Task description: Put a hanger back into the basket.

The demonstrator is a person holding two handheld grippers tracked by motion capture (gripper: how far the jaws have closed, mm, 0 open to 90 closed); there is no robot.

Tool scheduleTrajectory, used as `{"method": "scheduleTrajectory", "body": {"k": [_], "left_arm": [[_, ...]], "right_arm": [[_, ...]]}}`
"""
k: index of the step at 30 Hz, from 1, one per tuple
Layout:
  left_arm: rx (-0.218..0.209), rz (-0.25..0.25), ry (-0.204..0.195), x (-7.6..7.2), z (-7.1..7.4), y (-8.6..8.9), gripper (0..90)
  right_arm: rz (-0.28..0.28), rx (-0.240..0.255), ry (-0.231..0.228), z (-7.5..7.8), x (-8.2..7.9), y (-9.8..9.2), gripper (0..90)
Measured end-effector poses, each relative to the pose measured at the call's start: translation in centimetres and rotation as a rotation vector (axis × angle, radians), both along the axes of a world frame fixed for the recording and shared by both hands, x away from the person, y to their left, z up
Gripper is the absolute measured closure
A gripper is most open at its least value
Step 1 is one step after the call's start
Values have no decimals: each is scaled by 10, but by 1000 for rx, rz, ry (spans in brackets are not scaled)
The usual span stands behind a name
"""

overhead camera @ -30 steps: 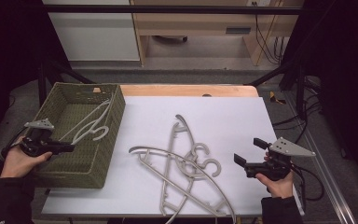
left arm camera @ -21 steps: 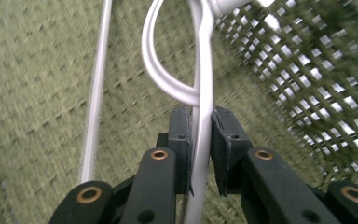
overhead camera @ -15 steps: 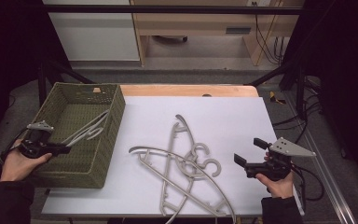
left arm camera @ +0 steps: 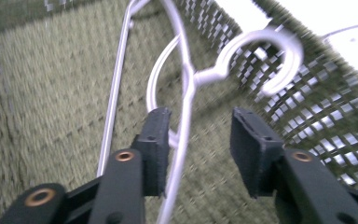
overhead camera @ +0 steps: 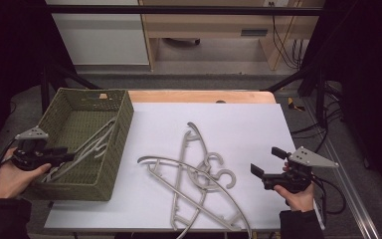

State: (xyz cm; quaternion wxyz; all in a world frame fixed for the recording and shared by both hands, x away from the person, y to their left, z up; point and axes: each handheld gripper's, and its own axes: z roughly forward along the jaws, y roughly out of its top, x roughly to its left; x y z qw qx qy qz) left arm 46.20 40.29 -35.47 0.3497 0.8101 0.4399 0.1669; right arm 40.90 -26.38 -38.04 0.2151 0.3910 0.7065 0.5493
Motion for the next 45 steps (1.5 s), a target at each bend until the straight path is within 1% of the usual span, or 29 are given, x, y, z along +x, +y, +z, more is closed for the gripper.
{"method": "scheduleTrajectory", "body": {"k": [1,2,5,7,9,10,11,13,18,21,27,30,31,38,40,45], "left_arm": [[-11,-11,-15,-2,2,-3,517],[-22,-20,-22,-3,5,-5,478],[-37,-40,-57,-8,12,-14,402],[-52,-53,-93,-10,15,-21,343],[-54,-69,-118,-13,18,-28,294],[-64,-73,-133,-15,19,-32,270],[-68,-85,-145,-17,20,-36,253],[-90,-98,-167,-20,21,-45,224],[-135,-134,-200,-29,23,-66,200],[-157,-166,-211,-33,22,-80,196],[-184,-242,-215,-40,17,-112,185],[-189,-261,-220,-43,14,-128,165],[-197,-269,-221,-44,12,-133,160],[-197,-314,-231,-46,4,-165,129],[-198,-327,-225,-45,2,-172,126],[-175,-367,-200,-38,-4,-190,123]], "right_arm": [[2,0,1,0,0,0,20],[3,2,2,0,0,0,20],[3,-5,1,0,0,0,20],[4,-3,2,0,0,0,20],[-1,-1,1,0,0,0,20],[3,-2,-2,0,0,-1,20],[-2,-1,-3,0,0,-1,20],[-1,0,-3,1,0,-1,20],[-4,-1,2,0,0,0,20],[-6,0,5,0,1,-1,19],[-4,-4,6,-1,1,-1,19],[-2,-6,6,-1,1,0,19],[-2,-6,6,-1,1,0,19],[-2,-7,9,-2,1,0,19],[-3,-8,10,-2,1,0,19],[-5,-8,10,-2,1,1,19]]}}
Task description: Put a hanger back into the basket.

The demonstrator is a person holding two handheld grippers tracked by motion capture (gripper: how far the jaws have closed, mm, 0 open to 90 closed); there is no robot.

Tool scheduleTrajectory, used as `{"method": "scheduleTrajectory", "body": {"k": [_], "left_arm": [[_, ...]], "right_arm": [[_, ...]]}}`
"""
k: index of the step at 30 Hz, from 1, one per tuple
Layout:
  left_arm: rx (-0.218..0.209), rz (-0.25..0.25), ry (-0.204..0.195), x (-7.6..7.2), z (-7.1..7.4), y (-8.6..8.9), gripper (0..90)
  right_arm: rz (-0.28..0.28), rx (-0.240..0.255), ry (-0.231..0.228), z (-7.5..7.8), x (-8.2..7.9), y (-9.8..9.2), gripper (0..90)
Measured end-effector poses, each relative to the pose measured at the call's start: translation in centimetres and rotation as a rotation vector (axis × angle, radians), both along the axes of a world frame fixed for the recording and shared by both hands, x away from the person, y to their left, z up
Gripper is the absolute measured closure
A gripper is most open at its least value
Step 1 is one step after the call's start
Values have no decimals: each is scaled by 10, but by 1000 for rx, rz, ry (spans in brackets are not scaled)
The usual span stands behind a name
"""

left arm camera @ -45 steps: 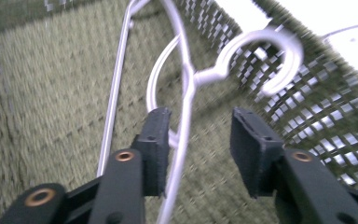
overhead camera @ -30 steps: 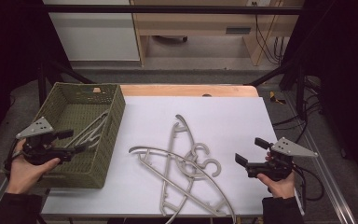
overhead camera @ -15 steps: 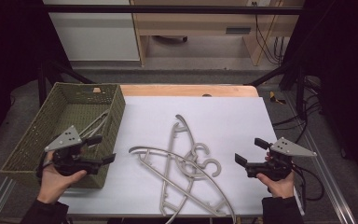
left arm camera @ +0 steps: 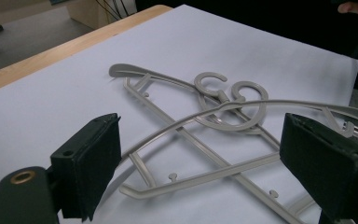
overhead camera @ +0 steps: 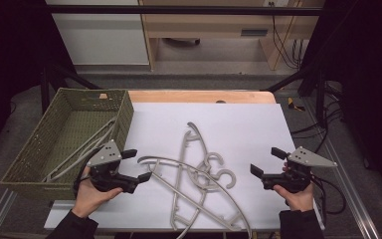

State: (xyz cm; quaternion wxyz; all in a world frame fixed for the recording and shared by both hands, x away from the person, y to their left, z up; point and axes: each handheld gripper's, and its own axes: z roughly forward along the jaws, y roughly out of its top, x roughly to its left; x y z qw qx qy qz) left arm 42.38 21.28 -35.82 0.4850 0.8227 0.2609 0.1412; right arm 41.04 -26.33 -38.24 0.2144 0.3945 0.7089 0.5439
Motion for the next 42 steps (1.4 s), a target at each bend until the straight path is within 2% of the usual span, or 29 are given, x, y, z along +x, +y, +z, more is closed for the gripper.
{"method": "scheduleTrajectory", "body": {"k": [12,22,27,35,39,42], "left_arm": [[74,-52,49,25,-14,-32,135],[166,-77,107,51,-32,-59,167],[217,-77,120,63,-44,-70,195],[282,-89,173,81,-63,-77,246],[308,-90,180,87,-68,-77,274],[302,-85,184,88,-71,-77,304]], "right_arm": [[3,0,-1,0,0,0,19],[8,1,-1,0,0,0,19],[11,-1,2,0,0,1,19],[12,0,3,0,0,1,19],[14,0,5,-1,0,2,19],[19,-6,9,-2,1,3,19]]}}
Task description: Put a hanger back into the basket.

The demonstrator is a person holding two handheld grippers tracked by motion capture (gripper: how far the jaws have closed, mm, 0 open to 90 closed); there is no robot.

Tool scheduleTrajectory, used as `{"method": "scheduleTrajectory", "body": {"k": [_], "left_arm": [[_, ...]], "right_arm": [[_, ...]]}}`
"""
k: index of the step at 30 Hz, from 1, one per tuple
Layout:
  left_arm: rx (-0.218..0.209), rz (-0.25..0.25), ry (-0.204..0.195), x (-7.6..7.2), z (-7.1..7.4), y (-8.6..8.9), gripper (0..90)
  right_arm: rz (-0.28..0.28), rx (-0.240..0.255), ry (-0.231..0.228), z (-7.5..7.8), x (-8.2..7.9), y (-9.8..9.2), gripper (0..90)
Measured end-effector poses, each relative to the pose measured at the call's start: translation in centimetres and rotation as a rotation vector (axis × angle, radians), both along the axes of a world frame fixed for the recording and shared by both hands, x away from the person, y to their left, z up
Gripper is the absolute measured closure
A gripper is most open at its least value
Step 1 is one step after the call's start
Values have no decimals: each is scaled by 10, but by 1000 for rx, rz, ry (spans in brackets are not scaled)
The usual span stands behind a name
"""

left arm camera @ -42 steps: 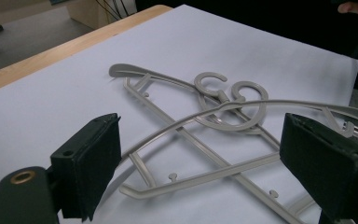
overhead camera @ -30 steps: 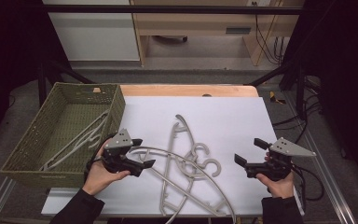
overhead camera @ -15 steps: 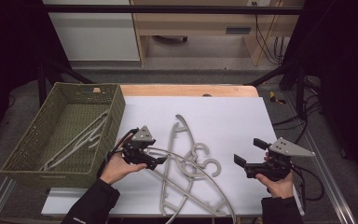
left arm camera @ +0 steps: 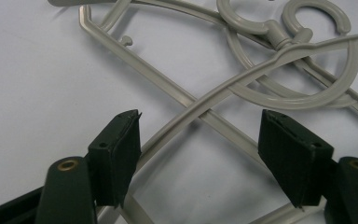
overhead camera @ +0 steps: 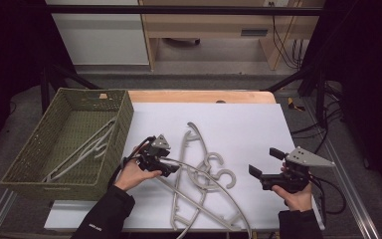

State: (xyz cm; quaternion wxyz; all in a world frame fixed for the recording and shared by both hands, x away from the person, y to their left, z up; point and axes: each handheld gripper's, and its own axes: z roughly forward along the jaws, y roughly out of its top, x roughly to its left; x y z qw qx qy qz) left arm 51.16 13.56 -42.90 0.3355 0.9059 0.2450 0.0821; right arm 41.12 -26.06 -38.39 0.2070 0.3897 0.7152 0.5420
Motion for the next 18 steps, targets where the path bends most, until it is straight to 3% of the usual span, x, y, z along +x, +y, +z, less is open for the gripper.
{"method": "scheduleTrajectory", "body": {"k": [5,12,14,18], "left_arm": [[-22,-9,-6,-7,3,-3,330],[-94,-26,-12,-27,10,-23,322],[-110,-33,-8,-33,12,-27,293],[-128,-24,-39,-46,17,-25,230]], "right_arm": [[6,-12,13,-3,1,4,23],[15,-19,15,-3,1,3,32],[21,-21,17,-3,0,4,42],[45,-58,59,-9,-1,12,76]]}}
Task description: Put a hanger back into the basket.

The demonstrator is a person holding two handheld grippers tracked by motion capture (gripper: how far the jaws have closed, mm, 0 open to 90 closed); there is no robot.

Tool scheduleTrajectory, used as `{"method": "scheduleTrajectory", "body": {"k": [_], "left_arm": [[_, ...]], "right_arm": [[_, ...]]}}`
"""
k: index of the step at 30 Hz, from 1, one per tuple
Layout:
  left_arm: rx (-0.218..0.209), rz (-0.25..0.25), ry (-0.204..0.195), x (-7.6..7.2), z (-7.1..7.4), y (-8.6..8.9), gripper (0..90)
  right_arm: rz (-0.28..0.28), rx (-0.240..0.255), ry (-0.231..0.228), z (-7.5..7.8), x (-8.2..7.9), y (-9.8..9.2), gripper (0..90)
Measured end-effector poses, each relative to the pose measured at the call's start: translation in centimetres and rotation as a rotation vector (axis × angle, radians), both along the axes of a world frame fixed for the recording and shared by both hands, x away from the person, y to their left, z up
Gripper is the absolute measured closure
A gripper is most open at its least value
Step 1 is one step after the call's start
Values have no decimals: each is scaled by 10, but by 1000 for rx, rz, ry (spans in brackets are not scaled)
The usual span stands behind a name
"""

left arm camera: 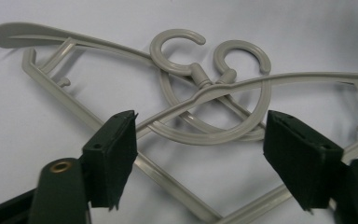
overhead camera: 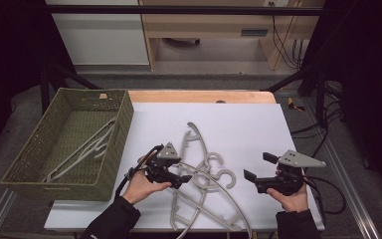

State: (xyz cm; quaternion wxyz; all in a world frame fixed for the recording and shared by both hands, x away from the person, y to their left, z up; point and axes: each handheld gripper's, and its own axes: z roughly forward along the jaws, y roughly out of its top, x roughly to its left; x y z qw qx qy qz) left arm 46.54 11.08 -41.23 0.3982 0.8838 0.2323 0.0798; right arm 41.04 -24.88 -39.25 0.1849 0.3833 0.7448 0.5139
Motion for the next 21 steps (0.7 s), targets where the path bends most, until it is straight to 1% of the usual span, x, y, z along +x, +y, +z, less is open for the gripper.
{"method": "scheduleTrajectory", "body": {"k": [2,5,7,8,9,11,14,18,19,20,21], "left_arm": [[-28,17,-2,-8,2,6,206],[-56,47,-19,-20,2,17,180],[-85,67,-15,-28,1,25,170],[-93,79,-18,-33,0,29,169],[-94,84,-23,-37,-1,33,167],[-103,105,-27,-45,-2,40,166],[-126,124,-30,-57,-2,49,164],[-145,137,-30,-71,-5,60,159],[-140,139,-33,-73,-6,63,158],[-137,139,-34,-76,-7,66,154],[-138,143,-32,-77,-8,69,146]], "right_arm": [[15,-34,35,-6,-1,8,106],[47,-117,95,-18,-4,23,164],[84,-156,123,-27,-6,30,206],[92,-173,143,-30,-8,34,230],[106,-189,152,-34,-9,37,252],[129,-202,184,-39,-9,43,289],[136,-204,213,-44,-5,49,351],[149,-232,222,-46,3,54,425],[146,-242,223,-45,4,56,454],[161,-237,223,-45,7,58,483],[174,-229,238,-44,9,61,498]]}}
